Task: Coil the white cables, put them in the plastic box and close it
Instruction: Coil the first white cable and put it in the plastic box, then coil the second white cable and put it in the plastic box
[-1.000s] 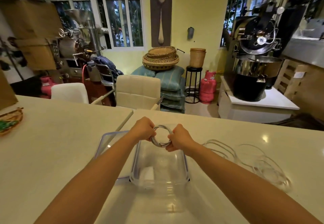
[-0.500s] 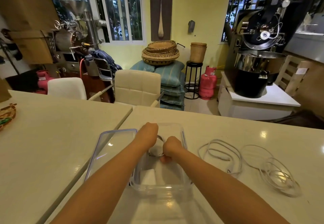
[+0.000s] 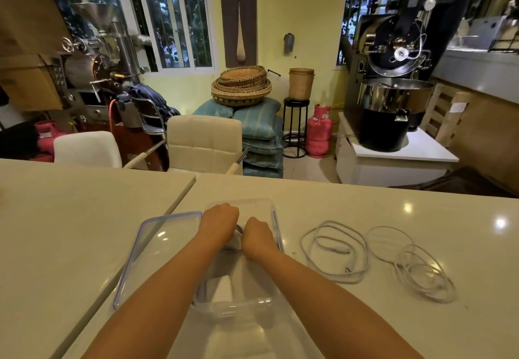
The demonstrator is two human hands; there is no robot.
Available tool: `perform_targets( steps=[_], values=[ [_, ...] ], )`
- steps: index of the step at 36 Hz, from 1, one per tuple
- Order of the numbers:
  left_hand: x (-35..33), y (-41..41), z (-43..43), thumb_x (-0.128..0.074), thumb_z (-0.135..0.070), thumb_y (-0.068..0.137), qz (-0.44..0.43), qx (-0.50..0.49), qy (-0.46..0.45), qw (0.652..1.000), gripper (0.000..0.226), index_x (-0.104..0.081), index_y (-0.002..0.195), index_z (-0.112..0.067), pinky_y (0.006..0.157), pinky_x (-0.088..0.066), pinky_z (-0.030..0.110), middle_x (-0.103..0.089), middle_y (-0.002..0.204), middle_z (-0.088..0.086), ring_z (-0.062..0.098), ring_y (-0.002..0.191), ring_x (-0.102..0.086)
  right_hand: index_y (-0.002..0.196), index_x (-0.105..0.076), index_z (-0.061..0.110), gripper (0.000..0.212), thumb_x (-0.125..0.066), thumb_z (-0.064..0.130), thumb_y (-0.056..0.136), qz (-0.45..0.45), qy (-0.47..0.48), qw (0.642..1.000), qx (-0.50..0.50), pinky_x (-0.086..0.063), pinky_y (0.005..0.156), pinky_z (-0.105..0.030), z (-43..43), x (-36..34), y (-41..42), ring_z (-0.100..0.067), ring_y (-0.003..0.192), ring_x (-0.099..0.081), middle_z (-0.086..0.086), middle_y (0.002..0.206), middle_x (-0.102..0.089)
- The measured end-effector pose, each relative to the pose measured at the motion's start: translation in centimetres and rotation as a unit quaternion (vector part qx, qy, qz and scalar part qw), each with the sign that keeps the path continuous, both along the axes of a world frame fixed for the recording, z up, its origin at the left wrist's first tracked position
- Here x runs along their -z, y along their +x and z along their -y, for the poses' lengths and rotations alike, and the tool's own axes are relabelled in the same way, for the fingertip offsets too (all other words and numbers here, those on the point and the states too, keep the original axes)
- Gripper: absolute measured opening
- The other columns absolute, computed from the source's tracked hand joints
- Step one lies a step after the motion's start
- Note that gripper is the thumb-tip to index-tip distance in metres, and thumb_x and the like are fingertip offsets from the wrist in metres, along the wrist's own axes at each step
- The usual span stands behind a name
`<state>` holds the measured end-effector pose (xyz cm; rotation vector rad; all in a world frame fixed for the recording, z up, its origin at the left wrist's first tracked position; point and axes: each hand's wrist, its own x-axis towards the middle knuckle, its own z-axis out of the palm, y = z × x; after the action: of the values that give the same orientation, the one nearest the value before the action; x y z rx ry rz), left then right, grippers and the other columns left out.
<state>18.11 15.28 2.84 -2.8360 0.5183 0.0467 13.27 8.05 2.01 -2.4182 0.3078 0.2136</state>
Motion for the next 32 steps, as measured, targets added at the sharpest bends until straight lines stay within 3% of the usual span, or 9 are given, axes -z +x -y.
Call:
perform_targets(
  steps=[3,8,11,15,20,26,32],
  values=[
    [-0.2,0.3,0.3,-0.057,-0.005,0.086,-0.034,-0.042,-0.008,0.999,0.028,-0.057,0.113,-0.003,0.091,-0.047,0.030,-0.060,0.121,0.014,0.026,0.110,-0.059,0.124,-0.041,-0.002,0.038,-0.052,0.003,0.088,0.011,0.000,1.000,-0.017,-0.043,0.094,-0.033,0.3,-0.7,0.0,-0.031,0.118,-0.051,-0.020,0.130,-0.050],
    [-1.3,0.2,1.4,-0.055,-0.009,0.086,-0.028,-0.083,-0.146,0.985,0.021,-0.061,0.105,-0.006,0.081,-0.049,0.031,-0.066,0.108,0.013,0.027,0.098,-0.064,0.121,-0.048,0.000,0.034,-0.053,0.001,0.087,0.083,0.043,0.995,-0.032,-0.046,0.095,-0.038,1.6,-2.3,-0.3,-0.033,0.114,-0.054,-0.021,0.125,-0.055],
    [-2.4,-0.2,2.7,-0.049,-0.009,0.089,0.000,-0.063,-0.288,0.956,0.020,-0.064,0.101,-0.004,0.075,-0.047,0.033,-0.067,0.102,0.015,0.029,0.093,-0.063,0.118,-0.051,0.003,0.029,-0.050,0.005,0.089,0.124,0.087,0.988,-0.005,-0.051,0.090,-0.046,3.7,-3.0,-0.6,-0.035,0.105,-0.059,-0.022,0.118,-0.059],
    [-3.7,-1.8,5.3,-0.046,-0.009,0.092,-0.024,0.000,-0.375,0.927,0.025,-0.063,0.109,-0.003,0.084,-0.044,0.031,-0.065,0.112,0.015,0.028,0.102,-0.059,0.115,-0.052,0.006,0.026,-0.049,0.010,0.090,0.159,0.084,0.983,0.030,-0.049,0.075,-0.036,8.4,-4.2,-1.4,-0.033,0.099,-0.060,-0.021,0.110,-0.060],
    [-3.1,-3.7,9.0,-0.046,-0.011,0.092,-0.095,0.067,-0.363,0.925,0.027,-0.059,0.116,-0.006,0.092,-0.043,0.030,-0.061,0.122,0.013,0.025,0.110,-0.056,0.108,-0.058,0.004,0.023,-0.048,0.003,0.087,0.136,0.017,0.989,0.049,-0.045,0.073,-0.031,14.0,-3.6,-2.9,-0.029,0.094,-0.060,-0.019,0.111,-0.062],
    [-0.9,-4.4,12.4,-0.041,-0.011,0.094,-0.173,0.086,-0.277,0.941,0.034,-0.051,0.126,-0.008,0.099,-0.039,0.032,-0.051,0.134,0.012,0.026,0.121,-0.049,0.119,-0.055,0.006,0.032,-0.048,0.006,0.087,0.022,-0.098,0.995,0.022,-0.041,0.095,-0.032,17.1,-0.8,-4.7,-0.028,0.115,-0.053,-0.015,0.127,-0.056],
    [1.0,-4.5,13.9,-0.042,-0.010,0.093,-0.212,0.069,-0.237,0.945,0.040,-0.044,0.133,-0.009,0.101,-0.037,0.031,-0.048,0.139,0.013,0.026,0.125,-0.046,0.115,-0.052,0.002,0.029,-0.048,0.006,0.087,-0.008,-0.140,0.990,0.028,-0.044,0.085,-0.033,17.4,0.5,-5.5,-0.029,0.108,-0.054,-0.019,0.124,-0.055]
  ],
)
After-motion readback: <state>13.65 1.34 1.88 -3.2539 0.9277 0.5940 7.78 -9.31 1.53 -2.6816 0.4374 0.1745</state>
